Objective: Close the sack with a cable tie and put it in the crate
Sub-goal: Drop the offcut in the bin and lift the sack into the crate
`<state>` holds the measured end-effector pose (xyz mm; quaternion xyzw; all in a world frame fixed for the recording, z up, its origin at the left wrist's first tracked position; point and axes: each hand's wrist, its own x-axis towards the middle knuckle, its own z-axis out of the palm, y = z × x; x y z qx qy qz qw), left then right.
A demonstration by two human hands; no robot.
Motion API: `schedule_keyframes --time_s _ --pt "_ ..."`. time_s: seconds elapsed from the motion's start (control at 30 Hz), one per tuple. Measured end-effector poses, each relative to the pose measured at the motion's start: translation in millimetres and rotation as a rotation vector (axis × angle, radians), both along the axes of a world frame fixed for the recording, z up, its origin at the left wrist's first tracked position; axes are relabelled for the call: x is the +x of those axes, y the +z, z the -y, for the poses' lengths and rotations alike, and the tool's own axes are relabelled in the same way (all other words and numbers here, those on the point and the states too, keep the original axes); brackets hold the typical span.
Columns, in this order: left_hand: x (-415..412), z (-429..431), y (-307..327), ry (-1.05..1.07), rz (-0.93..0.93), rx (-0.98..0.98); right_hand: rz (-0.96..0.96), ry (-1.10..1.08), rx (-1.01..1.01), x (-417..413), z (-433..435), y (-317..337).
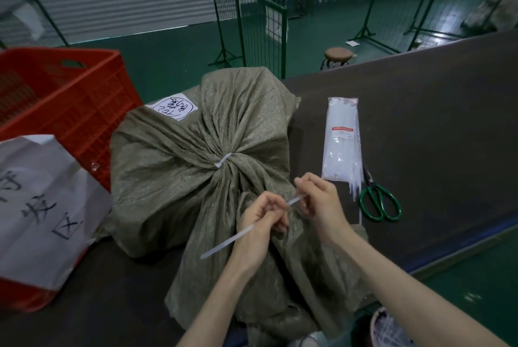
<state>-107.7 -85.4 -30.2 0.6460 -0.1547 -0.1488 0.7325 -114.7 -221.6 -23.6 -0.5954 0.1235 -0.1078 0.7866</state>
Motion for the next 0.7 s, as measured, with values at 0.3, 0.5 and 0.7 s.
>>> schedule_keyframes --time_s 0.3,0.5,0.7 --pt "-5 6 -1 0.044 -0.035 -0.08 -0.04 0.131 0.409 -7 9 -6" --pt "-7 10 3 0.161 -0.014 -0.048 -0.029 -0.125 0.585 -16 37 -21" --pt "5 14 -3 0.346 -0.083 -0.096 0.0 -0.322 0.668 -20 80 -19"
